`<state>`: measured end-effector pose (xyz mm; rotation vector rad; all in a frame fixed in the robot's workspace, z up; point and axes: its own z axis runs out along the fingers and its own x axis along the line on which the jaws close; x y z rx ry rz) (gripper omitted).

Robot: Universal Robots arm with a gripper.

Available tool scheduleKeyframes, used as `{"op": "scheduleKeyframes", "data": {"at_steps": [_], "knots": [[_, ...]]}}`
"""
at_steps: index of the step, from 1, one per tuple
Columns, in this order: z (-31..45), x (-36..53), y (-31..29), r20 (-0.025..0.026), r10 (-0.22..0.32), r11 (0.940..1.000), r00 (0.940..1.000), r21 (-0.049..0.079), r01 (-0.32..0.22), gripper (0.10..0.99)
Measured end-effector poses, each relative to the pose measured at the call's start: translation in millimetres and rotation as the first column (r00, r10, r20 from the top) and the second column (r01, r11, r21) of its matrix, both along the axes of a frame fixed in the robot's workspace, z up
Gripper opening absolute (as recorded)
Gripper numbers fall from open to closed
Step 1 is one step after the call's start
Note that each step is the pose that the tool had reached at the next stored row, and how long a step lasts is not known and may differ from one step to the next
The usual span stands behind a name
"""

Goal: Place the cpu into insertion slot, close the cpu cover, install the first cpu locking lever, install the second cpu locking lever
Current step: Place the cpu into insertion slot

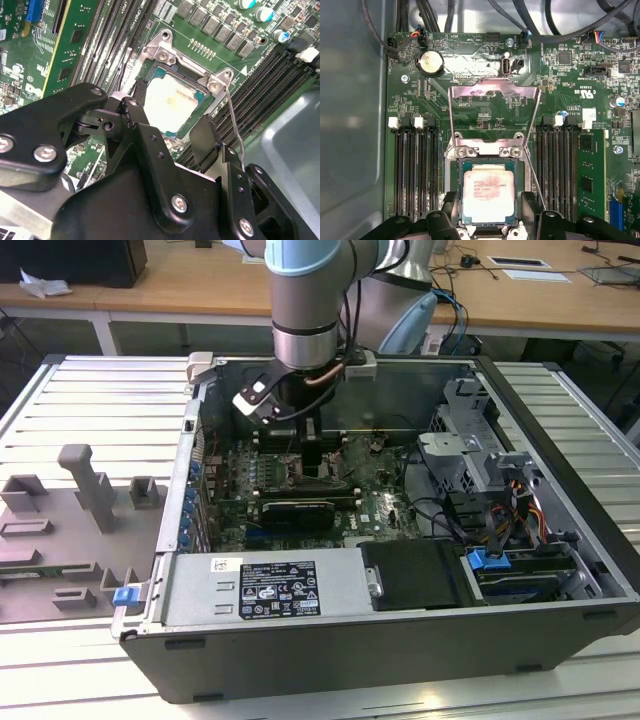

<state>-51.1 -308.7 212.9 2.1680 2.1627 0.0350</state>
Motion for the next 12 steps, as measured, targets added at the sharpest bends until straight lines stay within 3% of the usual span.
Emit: {"op": "scheduleKeyframes", "data": {"at_steps": [4,12], "knots": [[1.3,-4.2,0.0,-0.0044,0.0,1.0,1.0,0.001,0.0,0.616],[6.4,-14.5,0.0,-0.0046,0.0,1.0,1.0,0.001,0.0,0.616]]}}
